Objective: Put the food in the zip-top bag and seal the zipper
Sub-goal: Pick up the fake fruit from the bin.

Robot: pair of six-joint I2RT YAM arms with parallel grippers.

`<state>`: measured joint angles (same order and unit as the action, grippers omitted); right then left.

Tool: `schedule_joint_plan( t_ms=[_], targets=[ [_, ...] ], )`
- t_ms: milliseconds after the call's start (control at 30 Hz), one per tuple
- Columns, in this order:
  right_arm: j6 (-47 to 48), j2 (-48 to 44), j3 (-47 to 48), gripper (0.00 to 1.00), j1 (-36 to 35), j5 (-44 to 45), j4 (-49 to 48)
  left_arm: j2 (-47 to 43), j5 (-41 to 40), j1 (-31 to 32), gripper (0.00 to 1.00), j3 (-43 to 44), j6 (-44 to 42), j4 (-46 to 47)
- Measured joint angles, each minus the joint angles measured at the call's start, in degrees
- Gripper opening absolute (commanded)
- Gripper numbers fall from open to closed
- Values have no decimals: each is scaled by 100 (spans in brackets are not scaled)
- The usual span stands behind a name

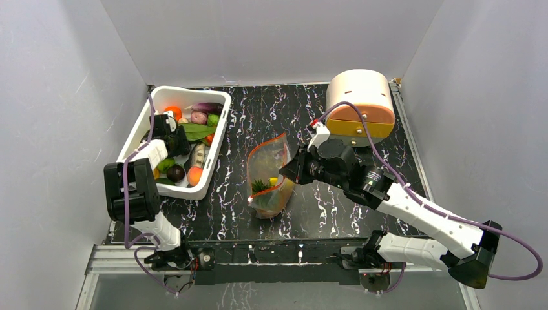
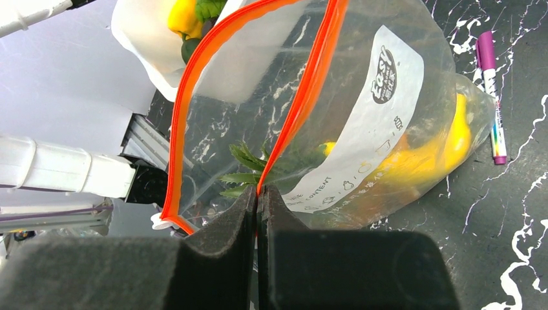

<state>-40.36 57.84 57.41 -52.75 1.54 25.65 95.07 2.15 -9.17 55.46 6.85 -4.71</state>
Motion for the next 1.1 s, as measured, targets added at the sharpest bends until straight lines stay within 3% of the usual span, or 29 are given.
schedule_joint_plan(
  t_ms=[267, 633, 1100],
  targets=[
    [0, 44, 4, 0, 0, 0, -17, -529, -223, 2, 23, -166, 0, -144],
    [-7, 44, 4, 0, 0, -22, -20, -1720, -291, 11, 24, -396, 131, -540],
    [-149, 345, 2, 0, 0, -393, -293, -3077, 1080, 129, 24, -341, 302, -1469]
  ],
)
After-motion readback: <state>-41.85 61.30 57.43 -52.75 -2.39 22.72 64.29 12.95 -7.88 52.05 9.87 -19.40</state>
